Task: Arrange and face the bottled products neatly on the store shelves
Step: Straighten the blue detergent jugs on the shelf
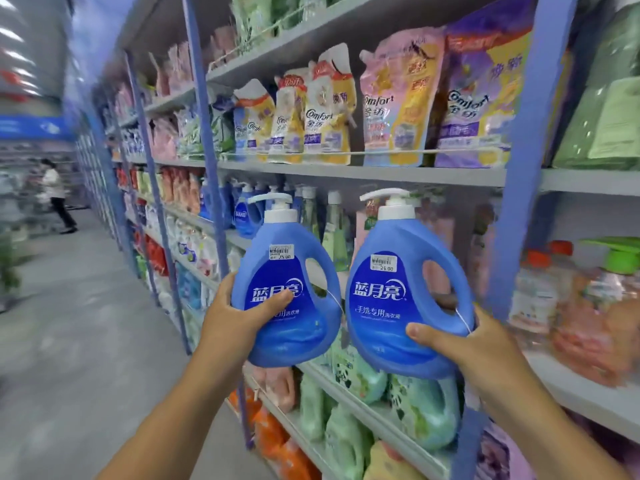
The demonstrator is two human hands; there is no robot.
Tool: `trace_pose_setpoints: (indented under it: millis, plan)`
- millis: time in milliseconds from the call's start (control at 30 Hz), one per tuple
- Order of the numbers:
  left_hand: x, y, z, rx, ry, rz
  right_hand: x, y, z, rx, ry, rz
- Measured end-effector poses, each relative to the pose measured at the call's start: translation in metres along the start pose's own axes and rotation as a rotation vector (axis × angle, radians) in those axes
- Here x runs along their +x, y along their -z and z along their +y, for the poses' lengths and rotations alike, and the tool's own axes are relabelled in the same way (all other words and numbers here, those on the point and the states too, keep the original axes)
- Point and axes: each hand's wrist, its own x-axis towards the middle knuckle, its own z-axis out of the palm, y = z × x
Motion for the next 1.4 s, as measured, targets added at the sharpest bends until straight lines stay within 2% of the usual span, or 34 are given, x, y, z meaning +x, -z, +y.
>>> trace_pose_setpoints:
  millis: [200,433,567,833,1033,1133,1267,1400]
  plan:
    - [0.101,0.014,-0.018,0.104,-0.04,0.037,0.096,-0.056,0.037,-0.004,0.009,-0.016]
    - [0.225,0.039,-0.051,0.122,-0.047,0.026,0.184,-0.119,0.068,-0.101,0.024,0.052]
    - [0.307,0.053,-0.087,0.108,-0.048,-0.048,0.225,-0.163,0.102,-0.179,0.017,0.16]
    - [0.449,0.041,-0.152,0.103,-0.061,-0.324,0.285,-0.234,0.17,-0.366,-0.071,0.527]
    - [0.491,0.011,-0.188,0.11,-0.067,-0.44,0.307,-0.254,0.182,-0.388,-0.058,0.651]
    - [0.501,-0.002,-0.197,0.107,-0.105,-0.493,0.315,-0.255,0.186,-0.456,-0.042,0.676]
    - [0.508,-0.017,-0.207,0.16,-0.173,-0.6,0.323,-0.257,0.188,-0.558,-0.046,0.802]
    - [0.513,-0.029,-0.215,0.152,-0.178,-0.687,0.33,-0.257,0.194,-0.65,-0.005,0.834]
